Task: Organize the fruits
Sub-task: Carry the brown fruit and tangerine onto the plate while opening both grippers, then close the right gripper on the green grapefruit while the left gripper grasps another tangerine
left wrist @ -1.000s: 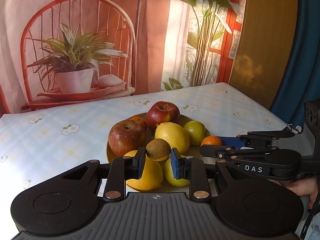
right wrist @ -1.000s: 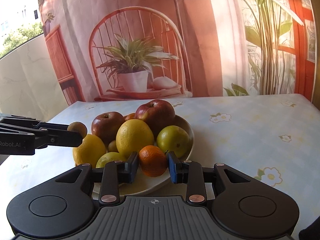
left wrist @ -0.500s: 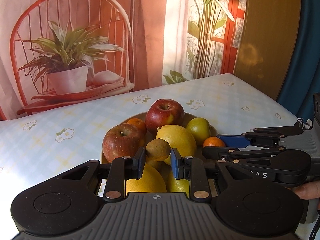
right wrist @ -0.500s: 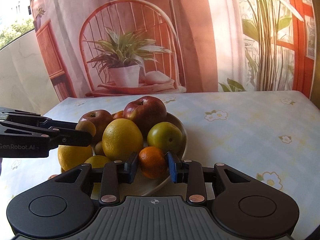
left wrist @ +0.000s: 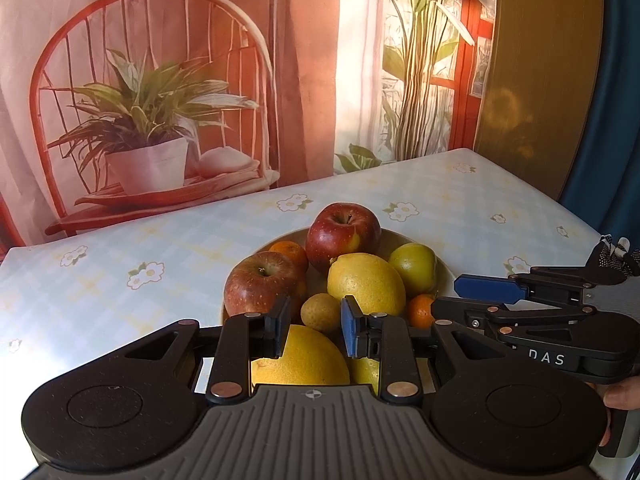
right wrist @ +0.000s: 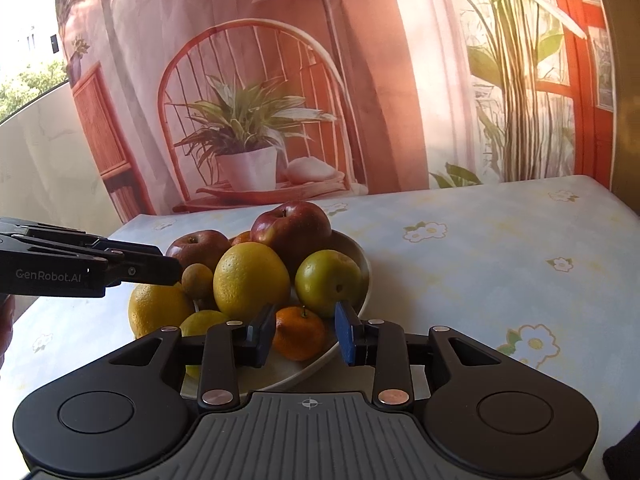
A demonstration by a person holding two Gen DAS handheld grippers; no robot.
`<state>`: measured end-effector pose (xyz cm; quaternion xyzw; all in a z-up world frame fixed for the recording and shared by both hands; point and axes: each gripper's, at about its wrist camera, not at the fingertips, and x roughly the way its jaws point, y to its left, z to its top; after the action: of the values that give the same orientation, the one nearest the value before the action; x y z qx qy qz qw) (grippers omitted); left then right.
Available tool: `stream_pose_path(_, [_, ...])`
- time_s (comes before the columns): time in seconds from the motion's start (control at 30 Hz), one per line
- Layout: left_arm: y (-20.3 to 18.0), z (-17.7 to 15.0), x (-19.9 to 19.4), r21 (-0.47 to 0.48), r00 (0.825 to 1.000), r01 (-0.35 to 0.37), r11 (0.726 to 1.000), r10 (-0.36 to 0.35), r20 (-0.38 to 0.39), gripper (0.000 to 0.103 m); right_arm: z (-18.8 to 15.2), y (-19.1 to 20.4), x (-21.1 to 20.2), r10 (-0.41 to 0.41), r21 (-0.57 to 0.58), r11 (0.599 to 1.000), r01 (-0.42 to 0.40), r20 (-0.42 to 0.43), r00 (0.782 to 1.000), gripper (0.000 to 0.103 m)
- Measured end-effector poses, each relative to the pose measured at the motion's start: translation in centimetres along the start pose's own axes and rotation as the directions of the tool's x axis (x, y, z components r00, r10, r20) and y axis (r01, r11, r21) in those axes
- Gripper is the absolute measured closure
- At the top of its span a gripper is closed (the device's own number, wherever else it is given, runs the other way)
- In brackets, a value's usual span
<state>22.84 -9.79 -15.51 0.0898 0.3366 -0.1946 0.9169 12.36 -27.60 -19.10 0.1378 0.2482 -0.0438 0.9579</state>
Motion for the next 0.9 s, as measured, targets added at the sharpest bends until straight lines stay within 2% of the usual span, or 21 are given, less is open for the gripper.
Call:
stream_pose_path(0.03, [0.3, -0.2, -0.4, -0.006, 1.000, -0.001, 1.000, 0.001, 0.001, 0.074, -0.1, 0.1, -0.3, -0.005, 0.000, 1.000, 0.005, 0.004, 1.000, 0.070])
stream_pose_path(0.37, [4.0, -2.9, -3.7, -0.098, 0.999, -0.047, 0.994, 0.046, -0.011, 0.074, -0.9, 1.6, -3.0, 0.029, 0.010, 1.000, -0.029, 0.004, 1.000, 0.069])
stream_pose_path(0.6, [5.5, -4.7, -5.4, -0.150, 0.999, -0.049, 0.987, 0.048, -0.010, 0.074, -2.0, 4.9, -4.1, 0.082, -0.064, 0.994, -0.083, -0.020, 0.996, 0.066])
stream_pose_path(0.73, [5.7, -5.2, -5.9, -0.157, 0.999, -0.039, 0.987, 0.039, -0.002, 0.074, -2.4, 6.6, -4.3, 0.115, -0.105, 0.988, -0.117, -0.033, 0.993, 0.061])
stream_pose_path(0.9, [5.9, -5.8, -6.4, -0.156, 0.999, -0.031, 0.987, 0.032, 0.002, 0.073, -2.7, 8.3, -3.9, 0.122, -0.161, 0.978, -0.132, -0.073, 0.990, 0.061])
